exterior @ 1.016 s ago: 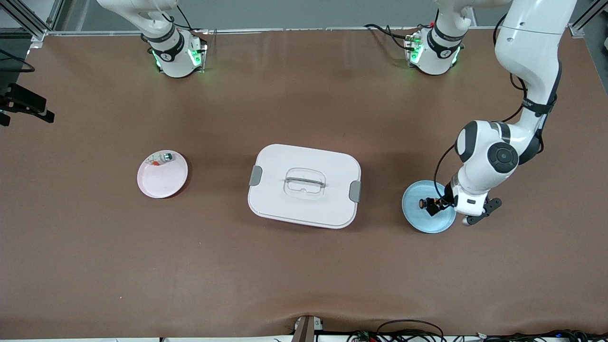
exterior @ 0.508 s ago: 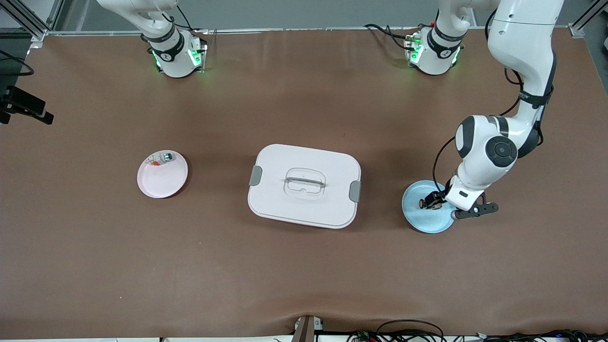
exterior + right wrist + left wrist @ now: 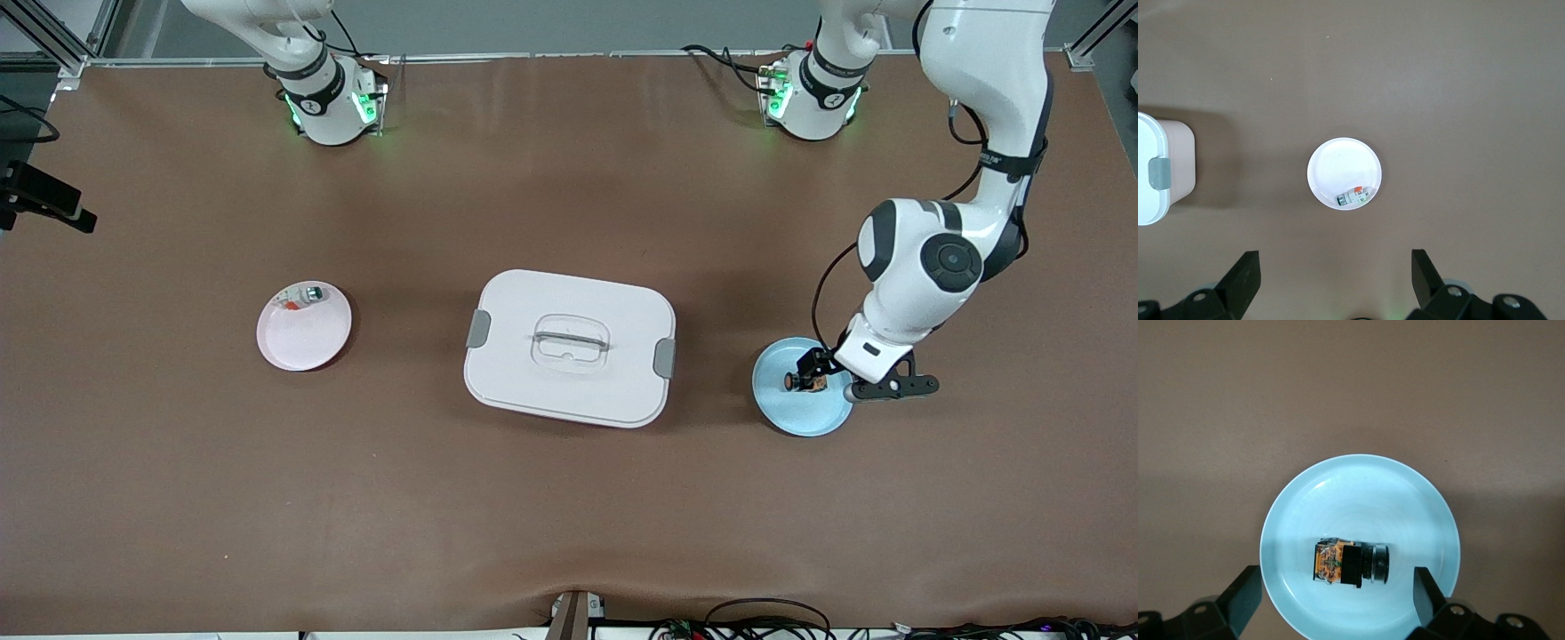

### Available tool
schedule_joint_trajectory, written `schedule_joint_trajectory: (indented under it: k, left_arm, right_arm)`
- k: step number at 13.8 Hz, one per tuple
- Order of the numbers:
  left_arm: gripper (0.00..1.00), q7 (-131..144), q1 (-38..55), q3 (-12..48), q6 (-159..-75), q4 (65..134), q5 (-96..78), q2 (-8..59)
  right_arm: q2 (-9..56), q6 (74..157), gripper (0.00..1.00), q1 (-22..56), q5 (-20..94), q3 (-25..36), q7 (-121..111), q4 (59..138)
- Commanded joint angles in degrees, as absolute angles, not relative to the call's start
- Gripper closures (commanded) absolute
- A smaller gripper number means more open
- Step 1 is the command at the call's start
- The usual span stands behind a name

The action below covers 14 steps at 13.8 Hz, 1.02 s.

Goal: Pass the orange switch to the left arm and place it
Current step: 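Open the left gripper and raise it away from the dish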

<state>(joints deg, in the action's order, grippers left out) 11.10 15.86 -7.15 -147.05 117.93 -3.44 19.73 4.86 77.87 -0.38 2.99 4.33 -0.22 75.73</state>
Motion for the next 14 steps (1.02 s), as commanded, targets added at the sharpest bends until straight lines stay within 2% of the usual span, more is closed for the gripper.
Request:
schedule_joint_trajectory:
  k: [1, 4, 9, 14]
  left_arm:
    - [0.0, 8.36, 15.21, -8.09, -145.29, 120.85, -4.4, 14.16]
    - [0.0, 8.18, 14.06, -8.0, -141.26, 120.24, -4.13, 10.56]
    - [0.0, 3.18, 10.91, -7.82, -125.0, 112.33, -3.96, 8.1]
    - [0.0, 3.34, 9.23, -7.74, -123.66, 112.15, -3.96, 2.91]
  right_arm:
    - [3.6, 77.78, 0.0, -0.97, 2.9, 3.87, 0.79, 76.55]
    - [3.34, 78.13, 0.0, -1.05, 2.73, 3.43, 0.79, 77.08]
    - [3.25, 79.01, 0.0, -3.15, 2.64, 1.5, 3.16, 77.08]
    - [3.25, 79.01, 0.0, -3.16, 2.55, 1.32, 3.08, 77.08]
